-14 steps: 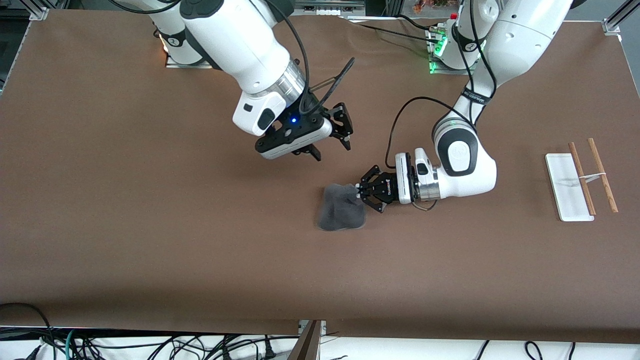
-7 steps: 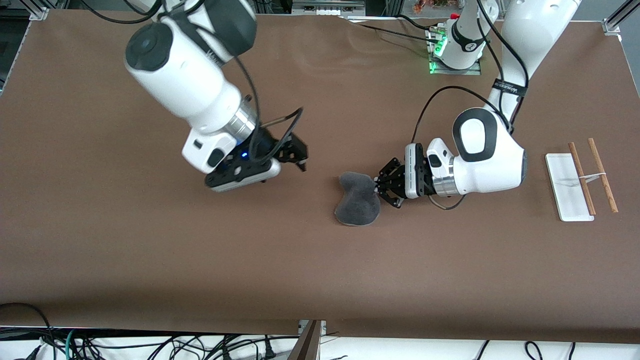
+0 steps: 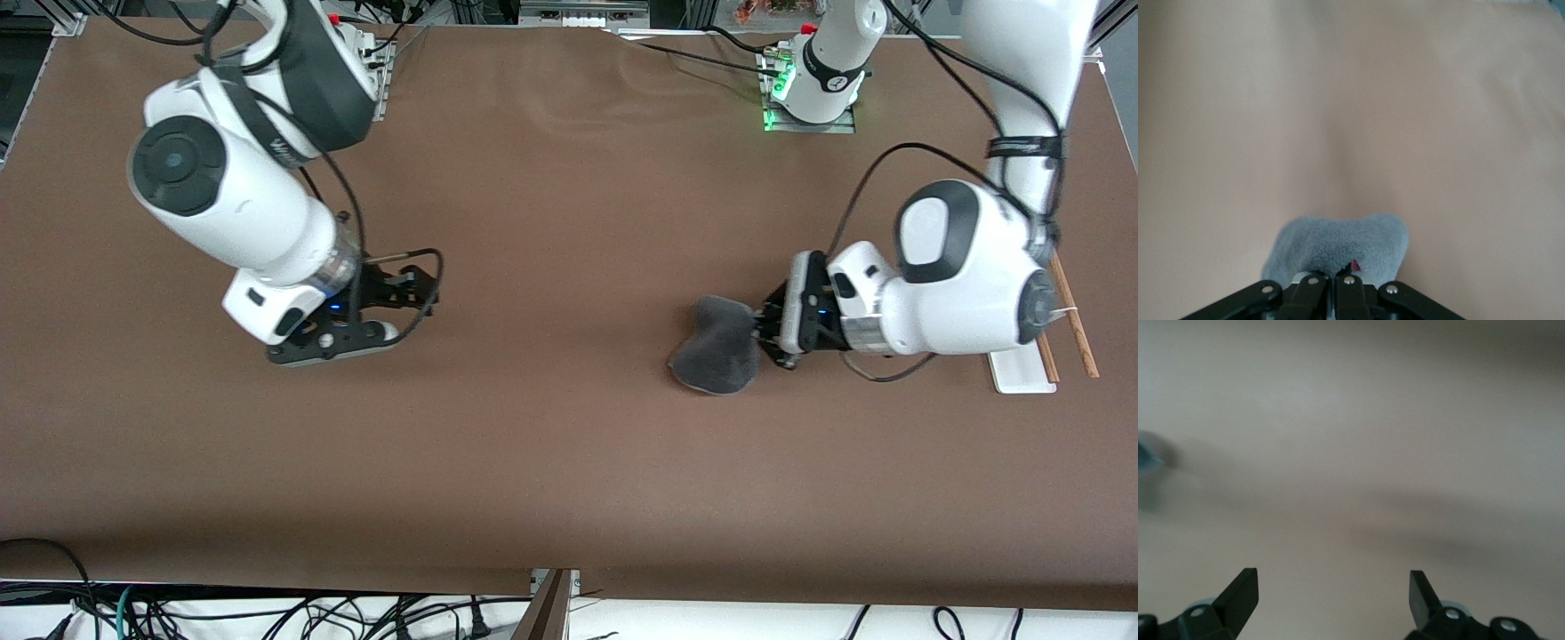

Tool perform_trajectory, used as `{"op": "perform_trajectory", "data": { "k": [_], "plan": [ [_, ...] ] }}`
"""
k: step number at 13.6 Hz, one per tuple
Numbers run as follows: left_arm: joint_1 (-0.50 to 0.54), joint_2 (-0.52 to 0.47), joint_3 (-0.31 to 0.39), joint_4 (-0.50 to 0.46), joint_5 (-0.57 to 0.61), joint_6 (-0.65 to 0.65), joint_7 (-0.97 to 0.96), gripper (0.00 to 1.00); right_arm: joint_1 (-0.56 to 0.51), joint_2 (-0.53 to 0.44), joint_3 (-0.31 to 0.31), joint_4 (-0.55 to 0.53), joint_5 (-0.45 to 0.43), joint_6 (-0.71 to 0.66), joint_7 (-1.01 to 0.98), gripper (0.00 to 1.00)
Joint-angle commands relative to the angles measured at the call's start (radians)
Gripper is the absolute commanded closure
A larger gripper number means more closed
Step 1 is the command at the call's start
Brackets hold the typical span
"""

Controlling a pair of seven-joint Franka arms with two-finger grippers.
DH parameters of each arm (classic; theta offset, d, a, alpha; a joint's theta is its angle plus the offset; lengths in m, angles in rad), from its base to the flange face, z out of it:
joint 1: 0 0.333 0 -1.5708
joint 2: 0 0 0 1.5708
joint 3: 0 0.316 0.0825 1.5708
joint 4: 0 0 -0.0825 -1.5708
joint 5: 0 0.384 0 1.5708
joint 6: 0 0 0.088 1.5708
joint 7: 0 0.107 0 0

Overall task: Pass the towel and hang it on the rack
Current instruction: 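Carry the towel to the rack with the left gripper while the right gripper withdraws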

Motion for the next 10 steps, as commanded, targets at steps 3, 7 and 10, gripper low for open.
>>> {"op": "perform_trajectory", "data": {
  "k": [3, 7, 10],
  "plan": [
    [0.104, 0.008, 0.019, 0.11, 0.24, -0.175, -0.013, 1.0, -0.144, -0.199, 0.007, -0.184, -0.093, -0.058, -0.038, 0.0],
    [0.213, 0.008, 0.039, 0.178, 0.433, -0.235, -0.013, 1.0, -0.198, -0.295, -0.017, -0.244, -0.106, -0.066, -0.04, 0.0],
    [0.308, 0.023, 0.045, 0.162, 0.527, -0.242, 0.025, 1.0, -0.242, -0.349, -0.025, -0.267, -0.144, -0.116, -0.192, 0.0]
  ]
}}
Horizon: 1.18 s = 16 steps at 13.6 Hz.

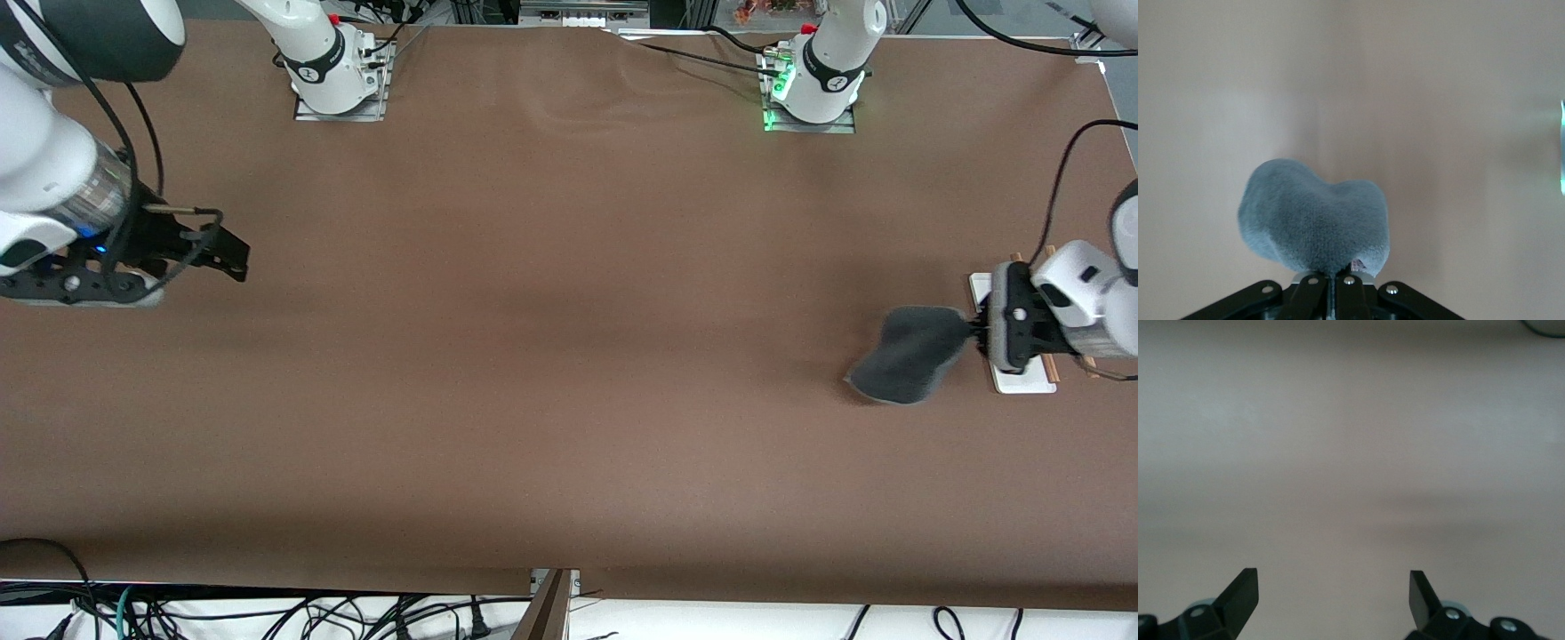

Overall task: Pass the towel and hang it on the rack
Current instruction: 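Carry the towel to the rack with the left gripper while the right gripper withdraws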

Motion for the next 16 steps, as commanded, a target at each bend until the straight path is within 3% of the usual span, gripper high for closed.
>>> {"op": "perform_trajectory", "data": {
  "k": [1, 7, 9, 16],
  "plan": [
    [0.084, 0.041, -0.008, 0.018, 0.074, -0.023, 0.04, 1.0, -0.042, -0.078, -0.017, -0.063, -0.019, -0.024, -0.178, 0.0],
    [0.236, 0.098, -0.008, 0.028, 0.189, -0.009, 0.047, 1.0, -0.062, -0.144, -0.02, -0.098, 0.001, -0.145, -0.172, 0.0],
    [0.264, 0.1, -0.005, 0.031, 0.223, 0.009, 0.047, 1.0, -0.065, -0.144, -0.022, -0.101, 0.064, -0.147, -0.17, 0.0],
    [0.295, 0.163, 0.111, 0.032, 0.226, 0.148, 0.069, 1.0, -0.074, -0.138, -0.04, -0.105, 0.053, -0.153, -0.218, 0.0]
  ]
}}
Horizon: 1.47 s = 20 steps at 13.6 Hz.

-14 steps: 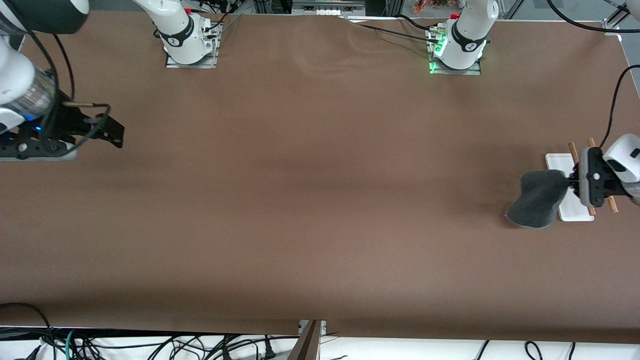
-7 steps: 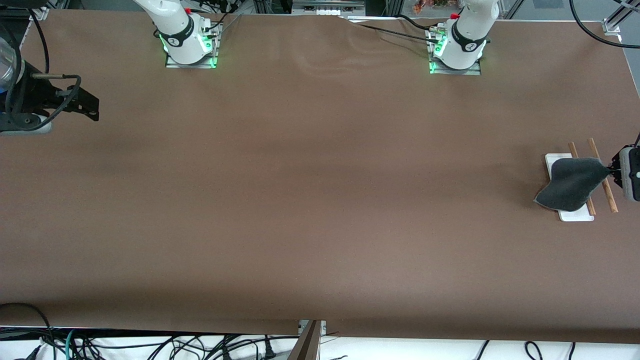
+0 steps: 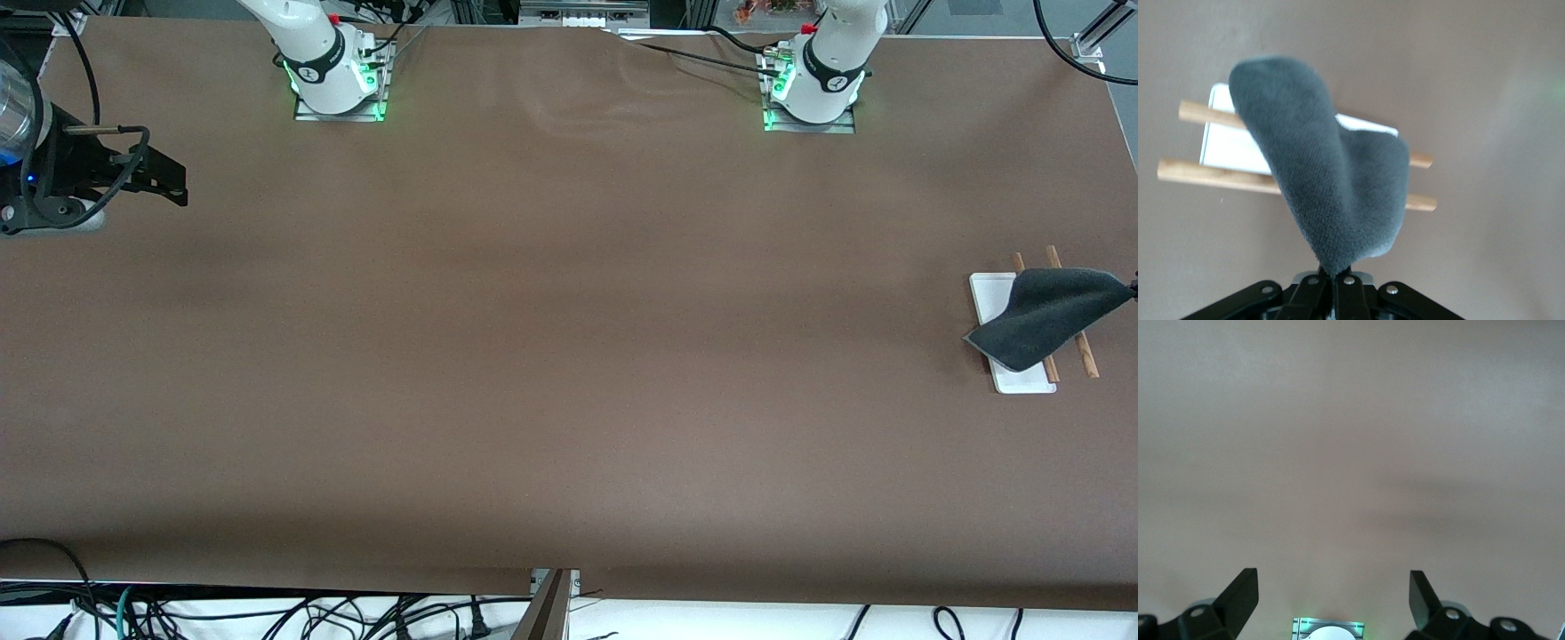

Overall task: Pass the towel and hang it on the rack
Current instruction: 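Lower the towel over the wooden dowels with the left gripper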

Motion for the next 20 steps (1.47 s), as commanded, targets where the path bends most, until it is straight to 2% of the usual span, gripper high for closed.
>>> {"op": "perform_trajectory", "data": {
  "k": [1, 3, 8, 9, 10, 13, 15, 20],
  "plan": [
    [0.029, 0.062, 0.015, 0.03, 0.023, 0.058, 0.04, 1.0, -0.01, -0.015, -0.019, -0.015, 0.014, -0.002, -0.024, 0.0],
    [0.056, 0.091, 0.015, 0.028, 0.021, 0.097, 0.05, 1.0, -0.009, -0.006, -0.041, -0.001, 0.015, -0.002, -0.056, 0.0],
    [0.073, 0.118, 0.015, 0.028, 0.015, 0.135, 0.053, 1.0, -0.01, 0.002, -0.042, -0.001, 0.018, -0.002, -0.073, 0.0],
    [0.073, 0.12, 0.015, 0.028, 0.014, 0.143, 0.053, 0.65, -0.01, 0.003, -0.041, -0.001, 0.02, 0.0, -0.073, 0.0],
    [0.073, 0.118, 0.015, 0.031, 0.012, 0.147, 0.054, 0.01, -0.01, 0.003, -0.041, -0.001, 0.02, 0.0, -0.074, 0.0],
    [0.073, 0.106, 0.014, 0.039, 0.009, 0.147, 0.05, 0.0, -0.01, 0.003, -0.041, -0.001, 0.022, 0.0, -0.079, 0.0],
    [0.073, 0.105, 0.014, 0.077, -0.008, 0.14, 0.051, 0.0, -0.009, 0.003, -0.041, -0.001, 0.018, 0.001, -0.079, 0.0],
    [0.063, 0.001, 0.005, 0.099, -0.155, 0.131, 0.013, 0.0, -0.009, 0.003, -0.041, -0.001, 0.02, 0.0, -0.077, 0.0]
  ]
}}
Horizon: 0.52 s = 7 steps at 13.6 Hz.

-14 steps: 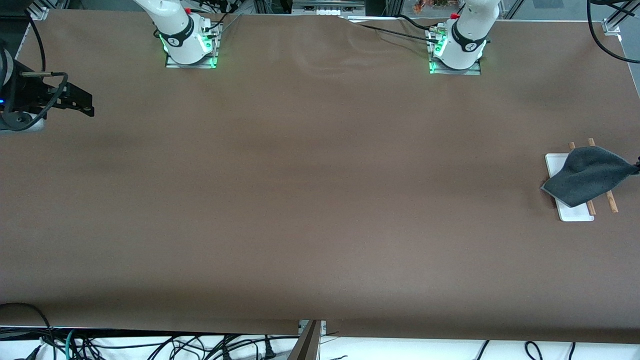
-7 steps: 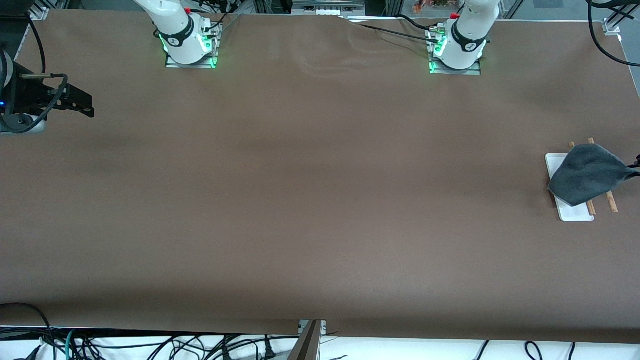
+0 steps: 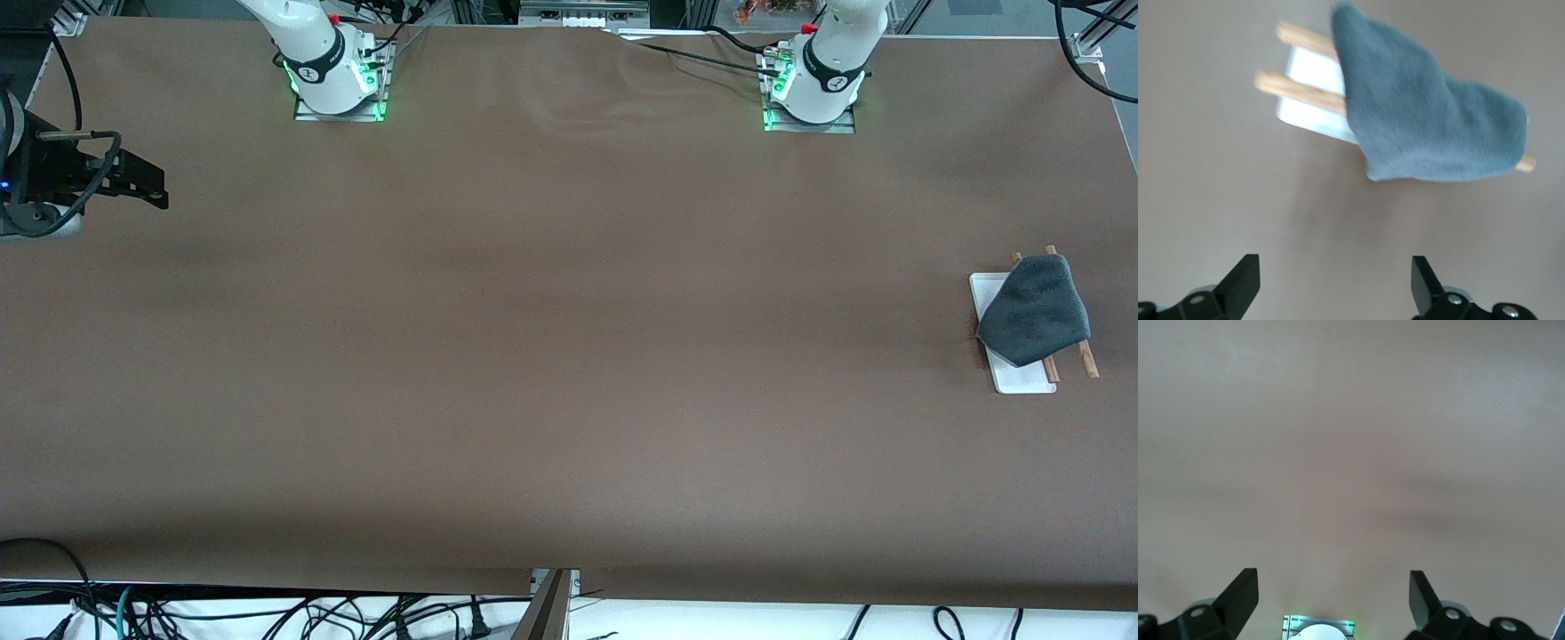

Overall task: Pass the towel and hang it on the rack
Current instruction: 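Lower the towel over the wooden dowels with the left gripper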

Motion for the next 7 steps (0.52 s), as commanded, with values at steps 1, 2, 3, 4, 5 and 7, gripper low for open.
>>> {"op": "perform_trajectory", "data": {
  "k": [1, 2, 3, 4, 5, 7],
  "plan": [
    [-0.005, -0.077, -0.008, -0.005, -0.078, -0.051, -0.049, 0.0, -0.006, -0.005, 0.003, -0.001, 0.014, -0.001, -0.014, 0.0],
    [-0.008, -0.091, -0.015, -0.004, -0.09, -0.089, -0.104, 0.0, -0.006, -0.005, 0.003, -0.001, 0.016, -0.001, -0.014, 0.0],
    [-0.035, -0.109, -0.017, -0.004, -0.092, -0.126, -0.152, 0.0, -0.006, -0.005, 0.003, -0.001, 0.016, -0.001, -0.014, 0.0],
    [-0.073, -0.131, -0.022, -0.004, -0.09, -0.158, -0.22, 0.0, -0.006, -0.005, 0.003, -0.001, 0.016, -0.001, -0.014, 0.0],
    [-0.109, -0.157, -0.022, -0.004, -0.09, -0.206, -0.315, 0.0, -0.006, -0.005, 0.003, -0.001, 0.016, -0.001, -0.012, 0.0],
    [-0.201, -0.201, -0.022, -0.004, -0.09, -0.307, -0.528, 0.0, -0.006, -0.005, 0.003, -0.001, 0.016, -0.001, -0.014, 0.0]
  ]
}}
